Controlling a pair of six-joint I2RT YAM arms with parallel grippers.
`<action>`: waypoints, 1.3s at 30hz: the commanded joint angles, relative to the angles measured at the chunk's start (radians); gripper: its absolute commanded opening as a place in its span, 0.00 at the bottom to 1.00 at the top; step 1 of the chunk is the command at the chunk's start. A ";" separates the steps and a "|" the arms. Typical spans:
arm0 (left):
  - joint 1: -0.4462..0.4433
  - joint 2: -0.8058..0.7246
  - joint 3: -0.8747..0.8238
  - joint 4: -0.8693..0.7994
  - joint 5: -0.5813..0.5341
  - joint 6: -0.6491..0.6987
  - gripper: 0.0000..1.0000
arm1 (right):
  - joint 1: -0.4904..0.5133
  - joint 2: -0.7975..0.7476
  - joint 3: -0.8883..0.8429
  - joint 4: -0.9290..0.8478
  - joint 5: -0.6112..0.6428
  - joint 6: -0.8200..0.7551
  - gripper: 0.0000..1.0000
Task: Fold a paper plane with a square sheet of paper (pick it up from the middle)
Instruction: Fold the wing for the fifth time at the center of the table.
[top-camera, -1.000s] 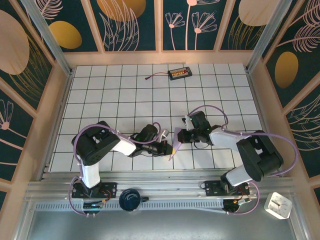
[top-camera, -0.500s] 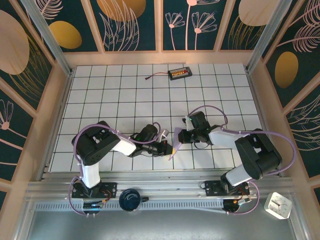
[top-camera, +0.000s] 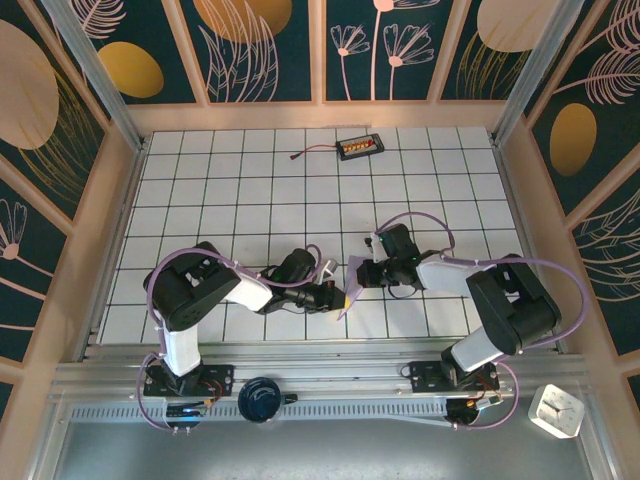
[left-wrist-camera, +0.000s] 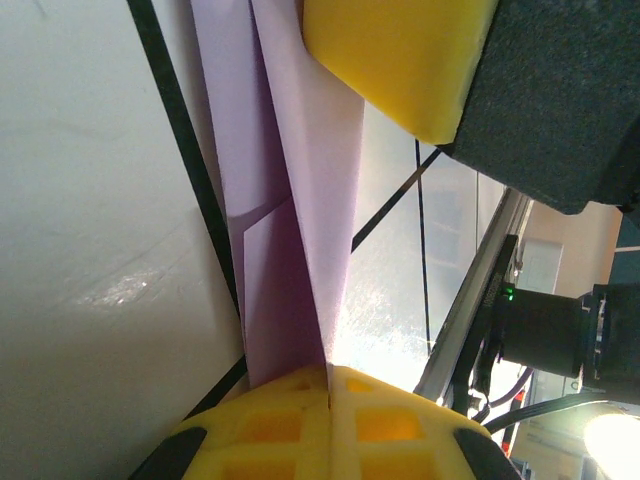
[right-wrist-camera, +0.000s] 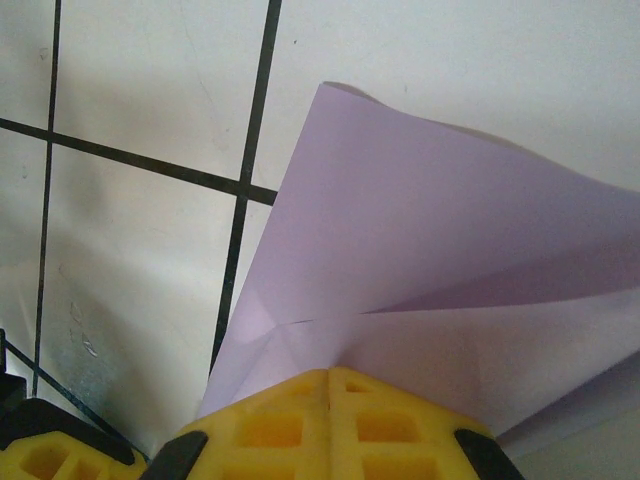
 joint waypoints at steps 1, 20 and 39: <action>-0.001 0.007 0.002 -0.100 -0.019 0.005 0.02 | -0.013 0.030 -0.029 -0.015 0.056 -0.002 0.05; 0.000 -0.141 0.009 -0.216 -0.057 0.048 0.25 | -0.015 0.041 -0.029 -0.015 0.048 -0.008 0.03; -0.050 -0.254 0.099 -0.319 -0.160 0.159 0.05 | -0.016 0.045 -0.029 -0.014 0.047 -0.010 0.02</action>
